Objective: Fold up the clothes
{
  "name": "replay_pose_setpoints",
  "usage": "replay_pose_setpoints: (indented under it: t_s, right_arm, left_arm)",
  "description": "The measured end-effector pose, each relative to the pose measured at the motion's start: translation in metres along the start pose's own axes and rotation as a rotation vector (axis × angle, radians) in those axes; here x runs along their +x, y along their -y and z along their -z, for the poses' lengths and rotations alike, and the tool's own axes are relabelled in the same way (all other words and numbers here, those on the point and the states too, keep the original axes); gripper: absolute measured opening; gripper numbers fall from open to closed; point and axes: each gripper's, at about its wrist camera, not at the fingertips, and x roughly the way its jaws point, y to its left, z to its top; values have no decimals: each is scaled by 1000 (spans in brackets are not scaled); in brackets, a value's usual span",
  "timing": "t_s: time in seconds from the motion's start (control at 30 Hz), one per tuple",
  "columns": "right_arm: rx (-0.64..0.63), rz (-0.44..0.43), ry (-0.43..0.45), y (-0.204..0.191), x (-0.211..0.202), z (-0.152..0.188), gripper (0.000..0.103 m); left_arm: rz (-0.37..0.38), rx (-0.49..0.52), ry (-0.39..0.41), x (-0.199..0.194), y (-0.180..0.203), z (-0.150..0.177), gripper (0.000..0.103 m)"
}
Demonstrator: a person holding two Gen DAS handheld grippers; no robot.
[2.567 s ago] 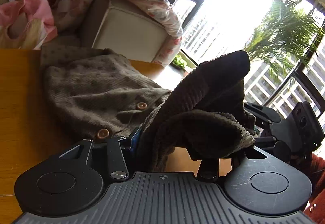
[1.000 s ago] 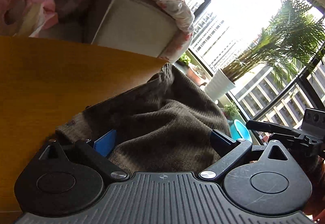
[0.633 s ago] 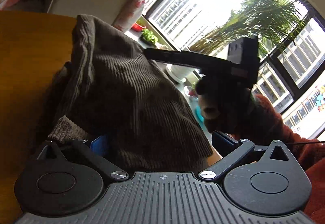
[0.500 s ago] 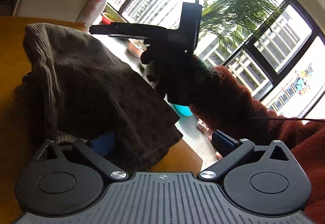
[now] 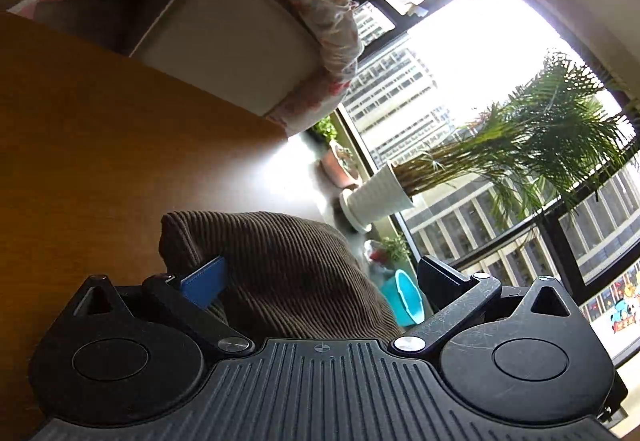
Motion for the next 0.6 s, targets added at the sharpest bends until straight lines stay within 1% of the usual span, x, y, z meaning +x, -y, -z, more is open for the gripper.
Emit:
replay_pose_setpoints:
  t_s: [0.03, 0.1, 0.13, 0.2, 0.23, 0.33, 0.4, 0.43, 0.53, 0.57, 0.6]
  right_arm:
    - [18, -26, -40, -3, 7, 6, 78]
    - [31, -34, -96, -2, 24, 14, 78]
    - [35, -34, -122, -2, 33, 17, 78]
    - [18, -39, -126, 3, 44, 16, 79]
    - [-4, -28, -123, 4, 48, 14, 78]
    - [-118, 84, -116, 5, 65, 11, 78]
    - [-115, 80, -125, 6, 66, 7, 80]
    - [-91, 39, -124, 8, 60, 5, 80]
    - [4, -68, -56, 20, 16, 1, 81]
    - [41, -53, -27, 27, 1, 1, 81]
    - [79, -22, 4, 35, -14, 3, 81]
  left_arm:
    - [-18, -2, 10, 4, -4, -3, 103]
    - [-44, 31, 37, 3, -3, -7, 103]
    - [-54, 47, 48, -5, 2, -8, 103]
    - [-73, 80, 70, -19, 11, -8, 103]
    - [-80, 97, 80, -27, 16, -8, 103]
    - [-72, 153, 105, -56, 36, 1, 103]
    - [-68, 216, 110, -71, 53, 14, 103]
    - [-70, 255, 110, -77, 61, 21, 103]
    - [-85, 397, 73, -73, 88, 43, 103]
    - [-89, 444, 56, -70, 96, 50, 103]
    - [-90, 486, 30, -62, 104, 58, 103]
